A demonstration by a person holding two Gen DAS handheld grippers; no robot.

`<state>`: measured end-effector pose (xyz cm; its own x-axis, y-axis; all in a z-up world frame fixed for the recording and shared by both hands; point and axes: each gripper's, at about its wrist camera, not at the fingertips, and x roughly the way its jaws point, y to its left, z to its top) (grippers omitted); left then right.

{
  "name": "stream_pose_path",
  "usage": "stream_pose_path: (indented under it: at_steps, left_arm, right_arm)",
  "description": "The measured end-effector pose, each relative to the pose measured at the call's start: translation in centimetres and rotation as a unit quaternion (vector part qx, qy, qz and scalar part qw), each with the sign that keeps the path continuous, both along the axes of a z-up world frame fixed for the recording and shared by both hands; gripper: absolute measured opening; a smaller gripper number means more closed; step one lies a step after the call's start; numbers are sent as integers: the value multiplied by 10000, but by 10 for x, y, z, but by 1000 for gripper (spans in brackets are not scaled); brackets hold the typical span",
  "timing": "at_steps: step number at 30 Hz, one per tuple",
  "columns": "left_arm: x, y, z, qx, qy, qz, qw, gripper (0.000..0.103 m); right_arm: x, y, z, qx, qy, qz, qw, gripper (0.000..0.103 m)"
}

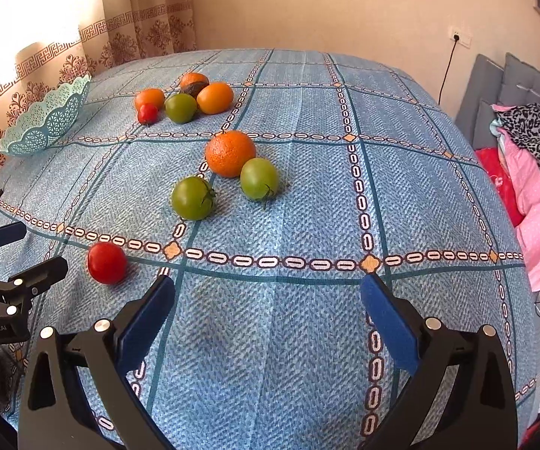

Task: Organize fruits
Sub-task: 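Grasp the red tomato with the left gripper while the right gripper grasps a green tomato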

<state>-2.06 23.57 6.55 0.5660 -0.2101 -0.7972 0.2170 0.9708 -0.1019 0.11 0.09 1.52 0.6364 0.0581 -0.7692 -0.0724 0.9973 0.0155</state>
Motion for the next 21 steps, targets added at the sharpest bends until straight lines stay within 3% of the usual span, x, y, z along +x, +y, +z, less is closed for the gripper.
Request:
stream_pose_path:
  at_steps: [3,7,21]
  left_arm:
    - [-1,-5,4,37,-85,-51,9999,100]
    - [-4,-17,9,49,-197,-211,9996,100]
    - [-9,-54,16,-18,-242,-819,9963,97]
  right_arm:
    - [7,-3,4,33,-59,-12,10000,95]
    - [24,-10,6,150,-20,-5,9999,77]
    - [61,-11,8,175,-127,168,9996,56]
